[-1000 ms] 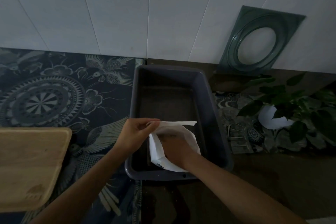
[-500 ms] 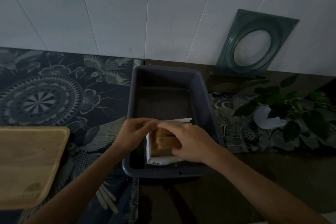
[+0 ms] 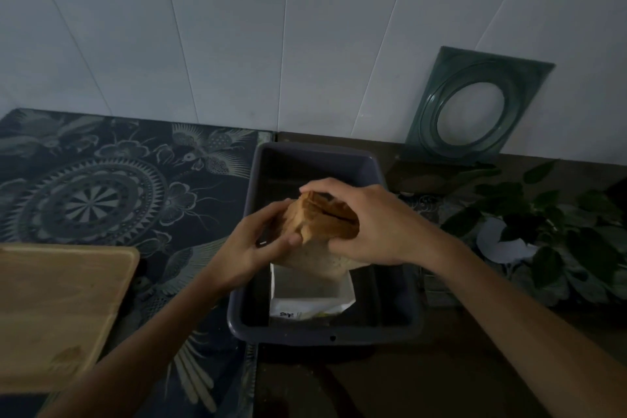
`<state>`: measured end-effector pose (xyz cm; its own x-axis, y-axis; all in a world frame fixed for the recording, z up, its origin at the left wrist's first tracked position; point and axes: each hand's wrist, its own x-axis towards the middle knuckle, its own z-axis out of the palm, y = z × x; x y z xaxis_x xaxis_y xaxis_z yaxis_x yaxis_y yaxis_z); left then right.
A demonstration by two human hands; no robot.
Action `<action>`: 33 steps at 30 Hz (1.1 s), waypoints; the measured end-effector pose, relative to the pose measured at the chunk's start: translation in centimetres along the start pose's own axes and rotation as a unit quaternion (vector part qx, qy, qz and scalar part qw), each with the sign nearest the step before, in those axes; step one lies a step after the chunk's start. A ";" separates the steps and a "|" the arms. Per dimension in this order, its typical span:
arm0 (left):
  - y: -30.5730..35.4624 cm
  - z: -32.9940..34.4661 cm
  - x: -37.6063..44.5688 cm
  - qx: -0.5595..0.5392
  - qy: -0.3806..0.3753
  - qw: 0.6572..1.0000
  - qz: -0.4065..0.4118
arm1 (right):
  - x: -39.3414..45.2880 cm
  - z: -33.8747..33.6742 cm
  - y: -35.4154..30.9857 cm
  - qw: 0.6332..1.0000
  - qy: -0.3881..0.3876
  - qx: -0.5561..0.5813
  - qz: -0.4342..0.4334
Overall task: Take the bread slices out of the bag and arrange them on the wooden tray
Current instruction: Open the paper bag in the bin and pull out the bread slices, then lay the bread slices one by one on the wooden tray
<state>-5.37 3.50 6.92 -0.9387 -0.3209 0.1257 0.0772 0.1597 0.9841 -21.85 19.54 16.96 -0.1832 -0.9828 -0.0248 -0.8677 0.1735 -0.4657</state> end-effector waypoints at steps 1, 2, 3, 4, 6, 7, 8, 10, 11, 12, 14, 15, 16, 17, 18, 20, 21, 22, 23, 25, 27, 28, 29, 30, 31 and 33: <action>0.4 -0.2 0.1 0.016 -0.009 1.000 0.019 | 0.2 -0.5 0.0 1.000 -0.002 0.001 -0.004; 0.8 -0.5 0.1 0.037 -0.019 0.998 0.039 | 0.3 -1.0 0.0 1.000 -0.005 0.002 -0.006; 1.1 -0.7 0.3 0.059 -0.029 0.996 0.056 | 0.5 -1.4 0.0 1.000 -0.008 0.005 -0.008; 1.4 -0.9 0.4 0.077 -0.036 0.994 0.068 | 0.6 -1.7 0.1 1.000 -0.012 0.010 -0.011; 1.6 -1.1 0.5 0.102 -0.027 0.991 0.076 | 0.9 -2.2 0.1 0.999 -0.020 0.022 -0.018; 1.6 -1.1 0.5 0.111 -0.011 0.991 0.077 | 1.1 -2.4 0.0 0.999 -0.023 0.027 -0.023; 1.6 -0.9 0.5 0.113 0.005 0.991 0.075 | 1.2 -2.5 -0.1 0.999 -0.024 0.029 -0.029; 1.7 -0.6 0.4 0.084 0.028 0.994 0.068 | 1.5 -2.7 -0.3 0.998 -0.023 0.028 -0.043; 1.8 -0.5 0.2 0.060 0.036 0.996 0.063 | 1.7 -2.7 -0.4 0.998 -0.021 0.026 -0.048; 1.9 -0.5 0.0 0.039 0.042 0.997 0.059 | 1.9 -2.9 -0.3 0.998 -0.019 0.026 -0.051; 2.3 -0.8 -0.6 0.016 0.055 0.997 0.048 | 2.4 -3.0 -0.3 0.998 -0.017 0.034 -0.055; 2.4 -1.0 -0.9 0.013 0.061 0.997 0.044 | 2.6 -2.9 -0.2 0.997 -0.016 0.043 -0.059; 2.5 -1.4 -1.2 0.009 0.067 0.997 0.041 | 2.8 -2.8 -0.2 0.996 -0.011 0.054 -0.064; 2.5 -1.8 -1.7 0.004 0.074 0.997 0.037 | 3.0 -2.6 -0.3 0.995 -0.004 0.069 -0.068; 2.6 -2.2 -2.1 -0.002 0.083 0.996 0.035 | 3.2 -2.3 -0.6 0.994 0.006 0.086 -0.070; 2.5 -3.1 -3.2 -0.014 0.102 0.994 0.033 | 3.4 -1.3 -1.3 0.989 0.028 0.126 -0.068; 2.5 -3.6 -3.9 -0.020 0.109 0.993 0.030 | 3.5 -0.7 -1.8 0.985 0.039 0.156 -0.062; 2.5 -4.2 -4.6 -0.027 0.115 0.993 0.026 | 3.6 0.1 -2.4 0.979 0.051 0.191 -0.056; 2.5 -4.8 -5.3 -0.034 0.119 0.992 0.024 | 3.6 0.8 -3.0 0.970 0.066 0.227 -0.053; 2.7 -6.1 -7.0 -0.053 0.119 0.991 0.018 | 3.7 2.5 -4.4 0.948 0.098 0.298 -0.049; 2.7 -7.6 -8.8 -0.075 0.122 0.990 0.005 | 3.8 4.3 -5.9 0.922 0.119 0.367 -0.036; 2.8 -8.4 -9.7 -0.087 0.127 0.988 0.001 | 3.9 5.3 -6.7 0.908 0.124 0.400 -0.029; 2.8 -9.1 -10.7 -0.099 0.134 0.986 -0.003 | 4.1 6.4 -7.4 0.895 0.123 0.429 -0.021; 2.9 -9.9 -11.7 -0.111 0.139 0.984 -0.007 | 4.3 7.4 -8.3 0.884 0.113 0.453 -0.013; 2.9 -10.6 -12.7 -0.121 0.142 0.982 -0.011 | 4.6 8.5 -9.2 0.878 0.097 0.468 -0.008; 2.9 -12.2 -14.7 -0.138 0.144 0.980 -0.019 | 5.3 10.7 -11.0 0.868 0.067 0.491 -0.002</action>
<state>12.76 -2.70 9.48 -0.8116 -0.5788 0.0787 0.1686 -0.1032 0.9803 -8.34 11.75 12.47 -0.2908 -0.9554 0.0507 -0.0669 -0.0326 -0.9972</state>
